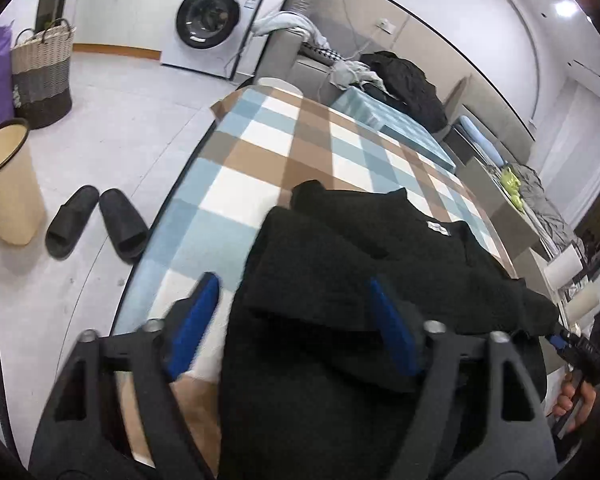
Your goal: Fold small clothes
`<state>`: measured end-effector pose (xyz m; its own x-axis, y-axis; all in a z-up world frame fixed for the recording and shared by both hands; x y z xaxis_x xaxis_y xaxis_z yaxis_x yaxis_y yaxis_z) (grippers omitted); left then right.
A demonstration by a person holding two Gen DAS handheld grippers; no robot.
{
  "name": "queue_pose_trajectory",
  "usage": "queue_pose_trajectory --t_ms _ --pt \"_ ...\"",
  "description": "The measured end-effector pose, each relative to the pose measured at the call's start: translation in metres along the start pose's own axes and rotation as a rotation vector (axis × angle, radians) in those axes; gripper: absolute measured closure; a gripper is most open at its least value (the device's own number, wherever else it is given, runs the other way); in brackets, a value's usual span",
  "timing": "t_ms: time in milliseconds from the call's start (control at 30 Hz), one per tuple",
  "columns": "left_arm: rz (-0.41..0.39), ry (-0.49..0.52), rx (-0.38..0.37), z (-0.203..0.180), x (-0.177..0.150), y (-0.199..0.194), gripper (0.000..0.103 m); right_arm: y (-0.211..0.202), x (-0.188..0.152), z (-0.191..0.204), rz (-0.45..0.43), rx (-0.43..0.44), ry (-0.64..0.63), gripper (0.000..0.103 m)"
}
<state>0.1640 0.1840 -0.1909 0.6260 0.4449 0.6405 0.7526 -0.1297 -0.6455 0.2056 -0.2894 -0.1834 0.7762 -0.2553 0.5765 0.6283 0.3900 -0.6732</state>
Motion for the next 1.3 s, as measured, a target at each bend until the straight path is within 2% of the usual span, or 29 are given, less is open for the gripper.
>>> queue_pose_trajectory --t_ms 33,67,133,200,233,267,300,333,567,800,867,900,933,967,1033,1300 --pt "0.011 0.005 -0.006 -0.003 0.0 0.003 0.054 0.0 0.002 -0.001 -0.002 0.004 0.007 0.041" --pt "0.016 0.008 -0.014 -0.008 0.0 0.007 0.059 0.0 0.006 -0.003 -0.007 0.013 0.019 0.041" --pt "0.019 0.016 -0.013 -0.013 0.003 0.012 0.084 0.002 0.012 -0.004 -0.008 0.035 0.04 0.041" --pt "0.014 0.014 -0.016 -0.016 0.007 0.014 0.096 0.008 0.017 -0.002 0.002 0.067 0.054 0.044" --pt "0.003 0.005 -0.027 -0.017 0.01 0.014 0.097 0.011 0.019 0.0 0.006 0.075 0.055 0.059" --pt "-0.004 0.002 -0.032 -0.018 0.012 0.012 0.097 0.013 0.02 0.001 0.009 0.085 0.059 0.07" --pt "-0.015 0.004 -0.034 -0.019 0.016 0.011 0.098 0.017 0.022 0.004 0.017 0.099 0.061 0.088" --pt "-0.029 0.01 -0.035 -0.021 0.02 0.008 0.098 0.018 0.024 0.007 0.016 0.117 0.06 0.096" --pt "-0.094 0.037 -0.038 -0.036 0.065 0.005 0.098 0.021 0.073 0.018 -0.031 0.172 0.109 0.096" --pt "-0.09 -0.013 -0.018 -0.027 0.119 0.042 0.097 0.068 0.132 0.001 -0.035 0.156 0.277 0.096" --pt "-0.041 -0.032 0.015 -0.019 0.122 0.057 0.089 0.088 0.137 -0.011 -0.001 0.09 0.302 0.088" --pt "-0.026 -0.035 0.028 -0.016 0.122 0.063 0.079 0.095 0.139 -0.017 0.007 0.06 0.306 0.076" --pt "-0.028 -0.033 0.061 -0.011 0.123 0.065 0.068 0.097 0.139 -0.023 0.003 0.031 0.314 0.06" --pt "-0.034 -0.032 0.073 -0.008 0.122 0.065 0.064 0.096 0.139 -0.027 -0.008 0.014 0.32 0.057" --pt "-0.044 -0.032 0.063 -0.005 0.118 0.062 0.053 0.091 0.138 -0.029 -0.027 -0.006 0.293 0.056" --pt "-0.018 0.051 0.072 -0.012 0.096 0.063 0.049 0.091 0.117 -0.015 0.029 -0.068 0.085 0.049"
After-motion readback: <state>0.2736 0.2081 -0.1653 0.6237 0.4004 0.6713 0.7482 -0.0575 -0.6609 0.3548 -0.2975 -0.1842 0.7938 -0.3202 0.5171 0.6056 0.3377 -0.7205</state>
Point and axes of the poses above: each gripper's, at about its wrist camera, not at the fingertips, and y roughly the way its jaws point, z to its left, x to its top, the point moved 10 cm from there along y, roughly the way its jaws point, and after that the axes turned 3 degrees about -x, right-handed, at the moved point
